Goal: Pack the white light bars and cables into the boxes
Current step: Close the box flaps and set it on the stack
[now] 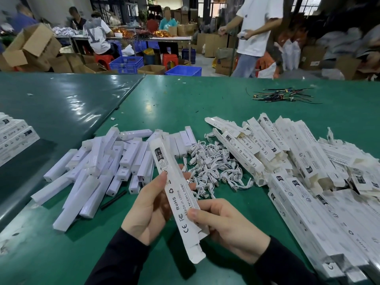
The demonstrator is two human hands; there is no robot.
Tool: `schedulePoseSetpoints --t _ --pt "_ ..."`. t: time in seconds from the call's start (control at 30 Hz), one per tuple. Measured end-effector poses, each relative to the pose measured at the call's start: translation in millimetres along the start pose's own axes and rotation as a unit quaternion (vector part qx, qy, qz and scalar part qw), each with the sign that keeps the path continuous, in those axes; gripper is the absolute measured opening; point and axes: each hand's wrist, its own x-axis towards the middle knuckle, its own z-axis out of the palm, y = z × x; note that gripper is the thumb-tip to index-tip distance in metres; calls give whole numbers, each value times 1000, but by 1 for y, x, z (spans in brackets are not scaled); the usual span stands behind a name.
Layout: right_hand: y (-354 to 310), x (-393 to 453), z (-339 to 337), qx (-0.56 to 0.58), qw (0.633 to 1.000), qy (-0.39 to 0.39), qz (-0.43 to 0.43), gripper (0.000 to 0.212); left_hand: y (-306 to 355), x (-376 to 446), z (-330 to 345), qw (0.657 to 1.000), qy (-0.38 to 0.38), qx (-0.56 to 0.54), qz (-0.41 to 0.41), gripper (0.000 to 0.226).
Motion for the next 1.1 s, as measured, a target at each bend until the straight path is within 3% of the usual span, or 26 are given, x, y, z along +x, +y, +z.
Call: schedulePoseSetpoints --t 0.13,0.33,0.47,0.6,0.73,0.8,0.87,0.93,0.97,1.03,1.1 --pt "-1 0 4 -14 1000 -11 17 21 -1 2 -3 999 34 4 5 69" --pt "1 3 4 22 995 -53 83 40 -6 4 -3 993 108 43 13 24" --pt "2 4 -2 59 990 -50 115 39 -6 3 -3 996 70 52 2 46" --pt "3 4 -5 97 982 -79 138 42 -2 1 -3 999 11 33 -11 52" --pt "8 5 -7 101 978 -104 148 39 -4 1 0 1000 18 10 0 79" --pt "10 6 -8 99 977 -116 151 41 -5 2 -1 999 43 18 25 78" --pt "9 7 -7 81 978 -124 150 47 -5 1 -1 996 65 24 52 63" --pt "9 9 -6 18 989 -69 133 55 -7 1 1 995 71 39 62 47" --pt "8 10 -6 -34 995 0 95 58 -8 1 2 994 71 61 64 45" --pt "8 10 -11 -113 980 160 -38 52 -11 -1 7 987 64 127 75 57" --pt "5 10 -18 -111 958 230 -128 34 -18 -2 13 982 31 168 79 67"
